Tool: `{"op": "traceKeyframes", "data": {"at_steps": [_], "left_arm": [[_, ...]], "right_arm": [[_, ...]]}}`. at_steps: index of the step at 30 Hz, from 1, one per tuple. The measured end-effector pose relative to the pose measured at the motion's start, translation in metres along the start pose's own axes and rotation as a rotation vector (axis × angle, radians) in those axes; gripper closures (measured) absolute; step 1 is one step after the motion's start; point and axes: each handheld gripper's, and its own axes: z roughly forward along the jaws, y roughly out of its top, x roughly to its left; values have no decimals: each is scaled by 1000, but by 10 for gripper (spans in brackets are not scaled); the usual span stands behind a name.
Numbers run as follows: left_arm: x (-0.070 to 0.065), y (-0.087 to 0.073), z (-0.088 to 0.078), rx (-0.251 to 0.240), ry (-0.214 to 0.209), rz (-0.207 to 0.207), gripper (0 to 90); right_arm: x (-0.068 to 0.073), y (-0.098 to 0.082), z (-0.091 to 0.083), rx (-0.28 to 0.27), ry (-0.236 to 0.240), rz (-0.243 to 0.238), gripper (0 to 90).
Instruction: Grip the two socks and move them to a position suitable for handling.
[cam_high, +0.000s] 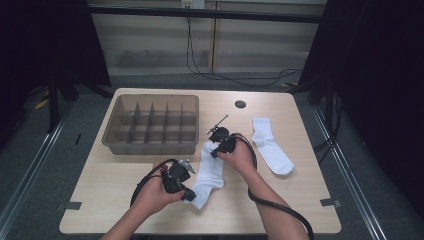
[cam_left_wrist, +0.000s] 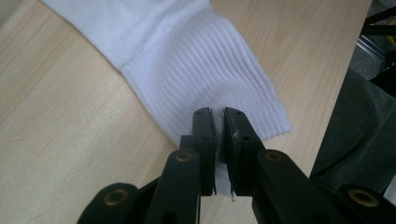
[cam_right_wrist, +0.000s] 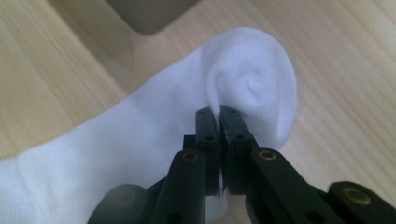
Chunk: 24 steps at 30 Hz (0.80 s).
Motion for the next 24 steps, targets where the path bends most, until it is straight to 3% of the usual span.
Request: {"op": "traceKeyframes", "data": {"at_steps": [8, 9, 11, 13, 14, 15, 17, 21, 24], "left_arm": [[5, 0, -9, -11, 21, 2, 830], [5, 0, -9, -7, 29, 6, 829], [6, 0, -10, -9, 37, 12, 794], [7, -2, -10, -26, 50, 0, 755], [10, -2, -9, -50, 76, -14, 702], [11, -2, -9, -69, 100, -13, 614], [14, -2, -9, -92, 150, -34, 457], [12, -2, -4, -77, 135, -47, 486], [10, -3, -1, -66, 123, -56, 518]], "right_arm": [[0, -39, -56, -72, 21, 46, 887], [0, -49, -66, -81, 22, 60, 887], [2, -74, -82, -110, 51, 139, 877], [3, -82, -85, -101, 60, 165, 833], [4, -90, -87, -89, 36, 189, 740], [5, -97, -90, -83, -20, 200, 666], [-2, -109, -92, -90, -58, 221, 578], [-13, -113, -91, -115, -42, 241, 597], [-21, -109, -83, -112, -43, 231, 652]]}}
